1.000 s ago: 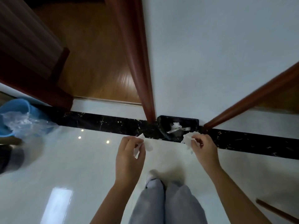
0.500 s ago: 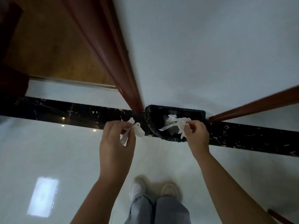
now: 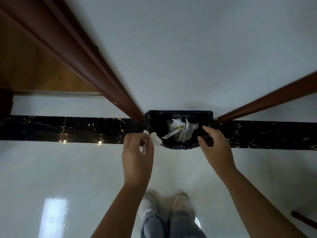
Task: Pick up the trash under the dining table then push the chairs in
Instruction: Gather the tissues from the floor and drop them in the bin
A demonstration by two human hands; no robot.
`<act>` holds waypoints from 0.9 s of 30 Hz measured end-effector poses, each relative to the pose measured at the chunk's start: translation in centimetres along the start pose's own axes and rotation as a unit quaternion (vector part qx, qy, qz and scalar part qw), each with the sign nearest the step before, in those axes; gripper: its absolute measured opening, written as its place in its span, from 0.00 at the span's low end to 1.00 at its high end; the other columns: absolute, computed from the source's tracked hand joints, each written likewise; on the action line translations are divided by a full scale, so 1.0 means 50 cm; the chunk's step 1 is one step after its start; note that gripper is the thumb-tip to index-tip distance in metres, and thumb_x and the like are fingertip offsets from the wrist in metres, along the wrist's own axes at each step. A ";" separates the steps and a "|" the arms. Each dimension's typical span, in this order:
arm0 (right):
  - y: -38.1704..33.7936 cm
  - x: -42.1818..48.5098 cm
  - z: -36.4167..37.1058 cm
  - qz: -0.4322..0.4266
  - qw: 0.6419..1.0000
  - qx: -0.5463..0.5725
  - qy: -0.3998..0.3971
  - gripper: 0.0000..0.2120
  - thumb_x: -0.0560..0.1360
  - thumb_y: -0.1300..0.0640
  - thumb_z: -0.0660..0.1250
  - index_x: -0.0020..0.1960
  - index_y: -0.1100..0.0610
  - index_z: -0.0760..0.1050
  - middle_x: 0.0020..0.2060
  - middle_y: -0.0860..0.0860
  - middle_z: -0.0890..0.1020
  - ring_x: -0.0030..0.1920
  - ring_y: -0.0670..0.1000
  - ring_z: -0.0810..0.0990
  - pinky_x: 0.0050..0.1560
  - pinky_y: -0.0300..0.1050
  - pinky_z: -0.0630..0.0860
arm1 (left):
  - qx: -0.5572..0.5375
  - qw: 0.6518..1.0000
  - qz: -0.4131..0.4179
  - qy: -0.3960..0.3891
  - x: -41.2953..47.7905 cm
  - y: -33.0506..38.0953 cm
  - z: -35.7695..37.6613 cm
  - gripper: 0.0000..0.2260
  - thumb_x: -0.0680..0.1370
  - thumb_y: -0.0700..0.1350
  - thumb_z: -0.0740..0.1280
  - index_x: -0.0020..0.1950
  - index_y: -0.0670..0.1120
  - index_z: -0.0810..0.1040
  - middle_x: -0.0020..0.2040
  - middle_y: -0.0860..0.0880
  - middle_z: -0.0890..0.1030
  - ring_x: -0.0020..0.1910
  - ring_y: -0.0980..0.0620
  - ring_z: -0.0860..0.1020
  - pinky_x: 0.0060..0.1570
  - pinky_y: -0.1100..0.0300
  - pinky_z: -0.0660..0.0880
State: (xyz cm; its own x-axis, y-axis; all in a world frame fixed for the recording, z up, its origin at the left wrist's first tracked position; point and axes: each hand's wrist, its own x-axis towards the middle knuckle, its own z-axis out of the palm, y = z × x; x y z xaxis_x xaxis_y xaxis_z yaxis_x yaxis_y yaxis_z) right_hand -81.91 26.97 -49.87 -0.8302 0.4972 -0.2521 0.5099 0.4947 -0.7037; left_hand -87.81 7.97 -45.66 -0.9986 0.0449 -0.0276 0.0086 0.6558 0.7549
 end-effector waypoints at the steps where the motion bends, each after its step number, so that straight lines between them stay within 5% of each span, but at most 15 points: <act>1: 0.003 -0.006 -0.009 -0.006 1.000 -0.016 0.001 0.18 0.74 0.59 0.67 0.64 0.59 0.72 0.58 0.54 0.77 0.60 0.51 0.73 0.55 0.40 0.67 | 0.001 1.000 0.009 -0.009 0.002 0.002 0.012 0.04 0.72 0.33 0.69 0.45 0.40 0.78 0.43 0.46 0.75 0.38 0.59 0.74 0.40 0.77 0.67; 6: 0.015 -0.034 -0.041 0.013 0.999 -0.048 0.005 0.19 0.74 0.57 0.67 0.64 0.57 0.72 0.59 0.54 0.76 0.62 0.53 0.71 0.56 0.42 0.65 | -0.005 0.998 0.027 -0.057 0.030 0.023 0.085 0.04 0.74 0.33 0.67 0.47 0.38 0.79 0.47 0.45 0.74 0.39 0.57 0.73 0.43 0.78 0.67; 13: -0.003 -0.057 -0.062 -0.003 0.998 -0.055 0.018 0.17 0.74 0.58 0.67 0.62 0.58 0.73 0.59 0.54 0.77 0.61 0.52 0.71 0.58 0.42 0.65 | 0.070 0.980 0.010 -0.184 0.065 0.031 0.118 0.14 0.77 0.44 0.65 0.62 0.42 0.74 0.59 0.45 0.74 0.55 0.48 0.74 0.53 0.57 0.72; 21: -0.080 -0.146 -0.129 0.002 0.991 -0.130 0.043 0.18 0.73 0.56 0.67 0.62 0.59 0.74 0.59 0.55 0.77 0.62 0.54 0.72 0.61 0.48 0.68 | 0.165 0.955 0.174 -0.177 0.007 0.073 -0.051 0.16 0.72 0.48 0.59 0.48 0.39 0.80 0.43 0.43 0.80 0.40 0.42 0.78 0.36 0.50 0.78; 27: -0.166 -0.304 -0.199 0.010 0.983 -0.157 0.097 0.17 0.71 0.57 0.70 0.58 0.61 0.76 0.56 0.58 0.80 0.58 0.59 0.76 0.59 0.53 0.71 | 0.171 0.936 0.236 -0.196 -0.085 0.183 -0.204 0.15 0.73 0.48 0.59 0.50 0.40 0.80 0.46 0.43 0.81 0.44 0.43 0.79 0.42 0.50 0.78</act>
State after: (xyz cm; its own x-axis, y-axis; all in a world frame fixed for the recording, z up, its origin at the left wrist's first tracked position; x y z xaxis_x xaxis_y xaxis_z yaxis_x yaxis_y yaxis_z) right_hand -71.28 22.43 -33.59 -0.7764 0.6205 -0.1104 0.5951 0.6640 -0.4527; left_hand -84.01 6.11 -31.95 -0.7841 0.6197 -0.0335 0.5272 0.6936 0.4909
